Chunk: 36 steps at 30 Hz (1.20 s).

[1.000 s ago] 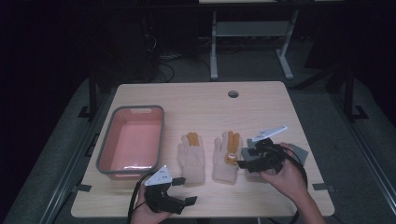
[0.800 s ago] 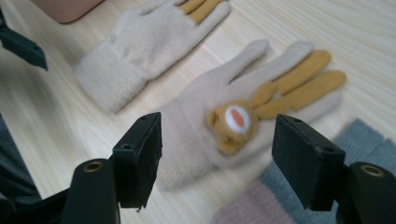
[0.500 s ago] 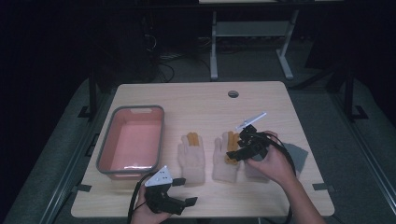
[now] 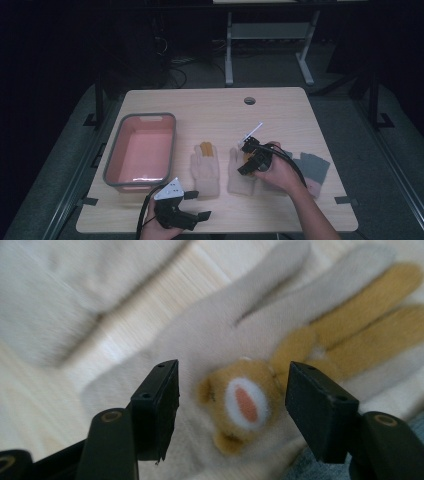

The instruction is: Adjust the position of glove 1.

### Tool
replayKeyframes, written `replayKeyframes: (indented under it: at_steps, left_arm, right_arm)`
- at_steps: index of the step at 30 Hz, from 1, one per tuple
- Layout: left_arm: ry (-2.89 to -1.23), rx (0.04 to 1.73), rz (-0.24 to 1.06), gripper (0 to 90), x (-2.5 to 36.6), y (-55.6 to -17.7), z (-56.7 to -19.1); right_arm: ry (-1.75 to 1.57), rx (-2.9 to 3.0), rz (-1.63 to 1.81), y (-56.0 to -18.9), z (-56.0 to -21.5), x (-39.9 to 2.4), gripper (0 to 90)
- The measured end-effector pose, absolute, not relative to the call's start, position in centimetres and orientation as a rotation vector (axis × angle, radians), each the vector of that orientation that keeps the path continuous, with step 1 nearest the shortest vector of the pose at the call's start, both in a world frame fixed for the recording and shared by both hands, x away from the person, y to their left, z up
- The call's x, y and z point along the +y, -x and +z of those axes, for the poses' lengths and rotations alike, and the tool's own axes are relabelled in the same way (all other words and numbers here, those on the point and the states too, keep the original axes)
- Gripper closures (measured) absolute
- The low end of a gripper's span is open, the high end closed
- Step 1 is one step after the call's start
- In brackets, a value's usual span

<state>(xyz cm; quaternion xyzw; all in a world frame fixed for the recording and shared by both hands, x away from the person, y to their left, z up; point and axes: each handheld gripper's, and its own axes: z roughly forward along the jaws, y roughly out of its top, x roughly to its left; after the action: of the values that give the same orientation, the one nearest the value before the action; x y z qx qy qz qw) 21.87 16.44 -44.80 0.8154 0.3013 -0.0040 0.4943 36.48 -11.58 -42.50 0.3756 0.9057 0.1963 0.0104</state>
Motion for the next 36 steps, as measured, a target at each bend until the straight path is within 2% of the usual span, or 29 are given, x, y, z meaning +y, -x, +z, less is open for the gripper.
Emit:
replayKeyframes:
  at_steps: [6, 12, 15, 23, 36]
  left_arm:
    - [-1.97, 0.74, -0.01, 17.8, 16.5, -21.9, -44.8]
    - [-1.969, 0.743, -0.008, 17.8, 16.6, -22.0, -44.8]
    - [-1.971, 0.745, -0.014, 17.8, 16.6, -22.1, -44.8]
    - [-1.966, 0.746, -0.014, 17.8, 16.5, -22.0, -44.9]
    - [-1.958, 0.744, -0.009, 17.8, 16.5, -21.9, -44.8]
  right_arm:
    - [-1.157, 2.842, 0.562, -36.6, -43.4, -11.2, 39.2]
    - [-1.179, 2.834, 0.544, -36.6, -43.5, -11.4, 44.7]
    - [-1.153, 2.82, 0.51, -36.3, -43.8, -11.6, 51.5]
    - [-1.15, 2.821, 0.507, -36.4, -43.3, -11.6, 59.8]
    - [-1.106, 2.826, 0.532, -36.1, -41.1, -11.1, 61.7]
